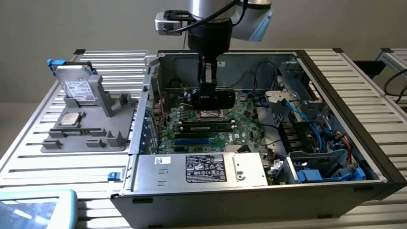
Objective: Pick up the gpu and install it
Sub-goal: 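Insert the gpu into the slot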
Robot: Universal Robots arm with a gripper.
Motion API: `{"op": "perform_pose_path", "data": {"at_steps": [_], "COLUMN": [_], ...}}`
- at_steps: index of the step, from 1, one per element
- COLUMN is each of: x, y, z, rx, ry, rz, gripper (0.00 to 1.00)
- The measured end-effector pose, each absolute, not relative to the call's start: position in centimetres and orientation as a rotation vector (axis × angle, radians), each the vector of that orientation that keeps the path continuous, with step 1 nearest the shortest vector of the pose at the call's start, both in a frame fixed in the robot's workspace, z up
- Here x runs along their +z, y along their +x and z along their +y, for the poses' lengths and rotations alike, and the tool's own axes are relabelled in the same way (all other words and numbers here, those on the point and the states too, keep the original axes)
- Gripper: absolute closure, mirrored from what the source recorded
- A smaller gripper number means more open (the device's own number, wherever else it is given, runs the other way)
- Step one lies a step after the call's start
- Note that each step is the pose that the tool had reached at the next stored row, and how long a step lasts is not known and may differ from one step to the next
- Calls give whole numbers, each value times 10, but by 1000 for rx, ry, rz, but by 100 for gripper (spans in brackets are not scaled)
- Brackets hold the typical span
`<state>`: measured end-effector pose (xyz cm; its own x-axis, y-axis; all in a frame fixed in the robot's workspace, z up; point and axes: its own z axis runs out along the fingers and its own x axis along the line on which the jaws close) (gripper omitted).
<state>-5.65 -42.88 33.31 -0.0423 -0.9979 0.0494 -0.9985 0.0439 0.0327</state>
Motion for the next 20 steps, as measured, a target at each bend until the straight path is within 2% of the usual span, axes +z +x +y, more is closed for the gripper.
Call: {"op": "perform_pose_path", "data": {"at_steps": [10,20], "x": [320,302], "y": [-60,-60], "z": [-432,-449], "rx": [16,16], "ry": [2133,2133], "rz": [-2226,-2227], "gripper": [72,72]}}
